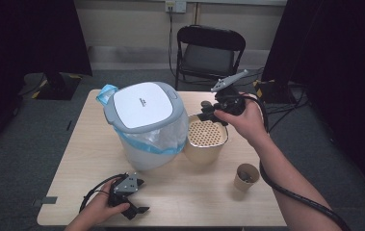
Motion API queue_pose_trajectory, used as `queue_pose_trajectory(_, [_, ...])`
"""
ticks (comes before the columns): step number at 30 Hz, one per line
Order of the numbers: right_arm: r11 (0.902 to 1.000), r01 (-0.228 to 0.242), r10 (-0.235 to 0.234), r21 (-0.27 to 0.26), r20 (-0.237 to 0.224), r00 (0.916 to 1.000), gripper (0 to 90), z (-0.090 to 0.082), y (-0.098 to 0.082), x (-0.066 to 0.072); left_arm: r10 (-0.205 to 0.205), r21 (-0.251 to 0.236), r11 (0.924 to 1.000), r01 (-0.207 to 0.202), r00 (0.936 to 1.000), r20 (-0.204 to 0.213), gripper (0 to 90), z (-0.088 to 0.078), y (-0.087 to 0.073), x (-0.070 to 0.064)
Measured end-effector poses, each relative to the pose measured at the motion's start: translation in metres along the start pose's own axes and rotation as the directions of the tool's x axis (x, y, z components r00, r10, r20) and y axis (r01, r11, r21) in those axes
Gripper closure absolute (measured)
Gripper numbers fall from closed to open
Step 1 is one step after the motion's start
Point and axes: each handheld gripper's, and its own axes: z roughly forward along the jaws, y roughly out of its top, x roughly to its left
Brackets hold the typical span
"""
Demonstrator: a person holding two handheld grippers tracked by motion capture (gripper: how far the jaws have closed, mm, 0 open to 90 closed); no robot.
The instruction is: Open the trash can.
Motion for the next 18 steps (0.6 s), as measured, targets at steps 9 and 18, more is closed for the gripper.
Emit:
queue_pose_trajectory(9, [0.9999, -0.006, 0.006, -0.011, 0.026, 0.9997, 69.7, 0.004, 0.023, -0.007, 0.001, 0.004, 1.0, -0.001, 1.0, -0.005, 5.0, 0.0, 0.0, 0.0])
queue_pose_trajectory(18, [0.9993, 0.005, -0.004, -0.036, 0.029, 0.9996, 71.9, 0.006, 0.044, -0.011, -0.002, 0.006, 1.0, 0.002, 1.0, -0.001, 4.7, 0.0, 0.0, 0.0])
